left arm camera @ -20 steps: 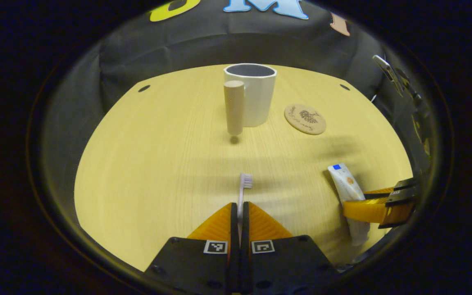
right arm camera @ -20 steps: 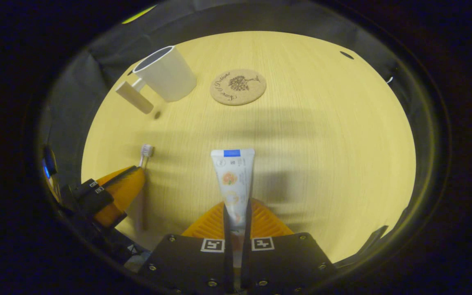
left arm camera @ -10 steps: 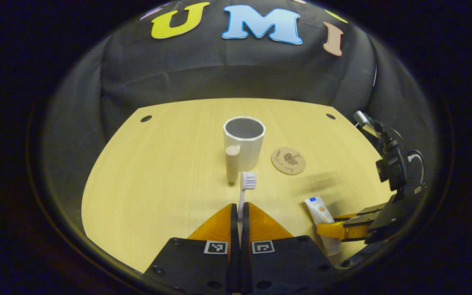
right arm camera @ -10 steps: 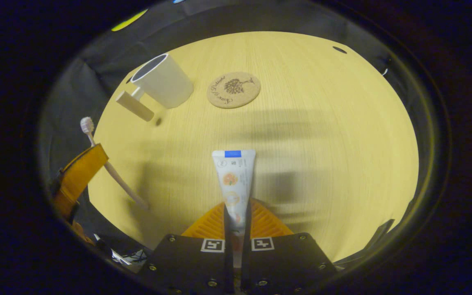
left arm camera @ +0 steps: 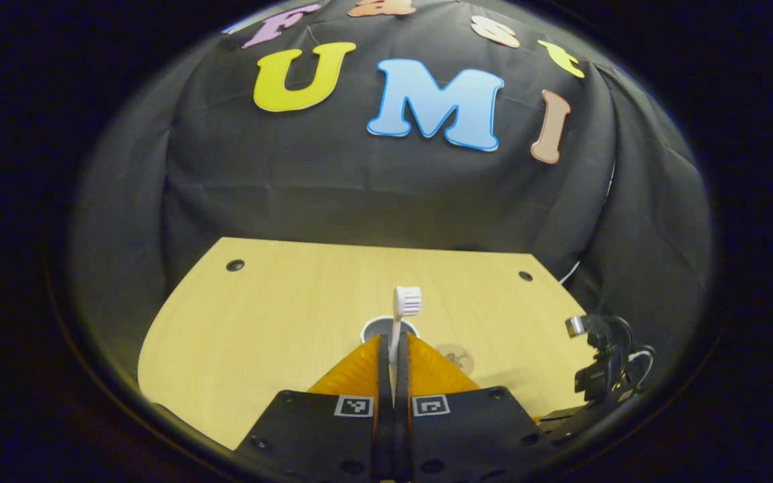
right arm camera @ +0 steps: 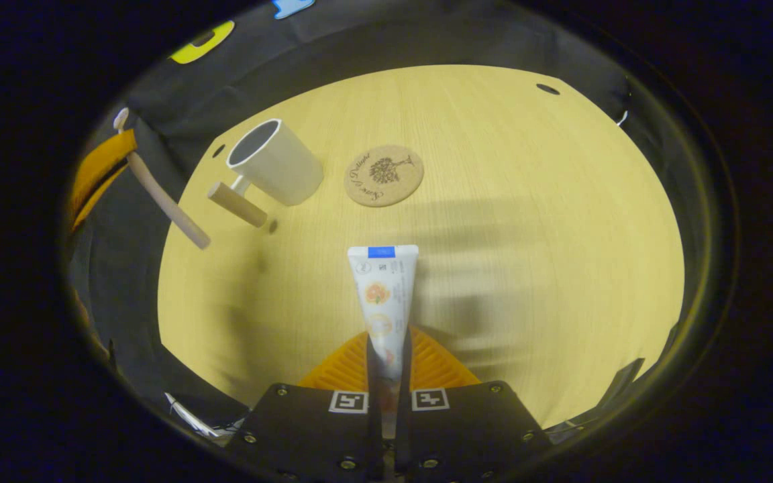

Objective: Put the toothbrush and toothpaste on the desktop into the cup, then pick up the cup and place it on the coaster on the desktop.

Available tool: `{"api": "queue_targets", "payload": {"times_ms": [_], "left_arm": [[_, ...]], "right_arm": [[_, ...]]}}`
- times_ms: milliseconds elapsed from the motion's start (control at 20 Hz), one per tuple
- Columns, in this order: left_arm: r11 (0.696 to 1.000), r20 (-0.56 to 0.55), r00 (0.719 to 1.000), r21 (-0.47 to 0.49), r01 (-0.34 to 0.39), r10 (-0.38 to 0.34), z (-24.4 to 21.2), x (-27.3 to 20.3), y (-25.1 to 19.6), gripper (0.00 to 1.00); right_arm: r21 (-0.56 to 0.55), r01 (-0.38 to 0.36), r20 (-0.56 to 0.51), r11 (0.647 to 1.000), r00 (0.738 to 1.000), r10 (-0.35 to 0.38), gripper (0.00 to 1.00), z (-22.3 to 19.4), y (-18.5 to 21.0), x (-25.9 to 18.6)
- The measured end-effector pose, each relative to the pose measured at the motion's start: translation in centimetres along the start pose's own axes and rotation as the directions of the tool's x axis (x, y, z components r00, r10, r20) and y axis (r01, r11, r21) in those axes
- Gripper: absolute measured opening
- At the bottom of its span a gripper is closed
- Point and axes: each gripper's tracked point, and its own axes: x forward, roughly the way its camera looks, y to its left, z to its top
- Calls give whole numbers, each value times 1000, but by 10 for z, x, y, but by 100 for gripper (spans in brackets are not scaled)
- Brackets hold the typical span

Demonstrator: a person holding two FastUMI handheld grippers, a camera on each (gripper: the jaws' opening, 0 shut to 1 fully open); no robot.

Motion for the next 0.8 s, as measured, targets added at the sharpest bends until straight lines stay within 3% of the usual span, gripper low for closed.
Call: {"api": "queue_targets", "payload": {"times_ms": [350, 800], "left_arm": [[997, 88, 995, 67, 35, -41, 41, 49, -7, 7], [994, 23, 999, 95, 46, -49, 11, 121, -7, 7]], "right_arm": [[43, 5, 18, 999, 1000, -5, 9, 8, -5, -6], [111, -31, 124, 993, 992, 17, 9, 52, -1, -37]]}}
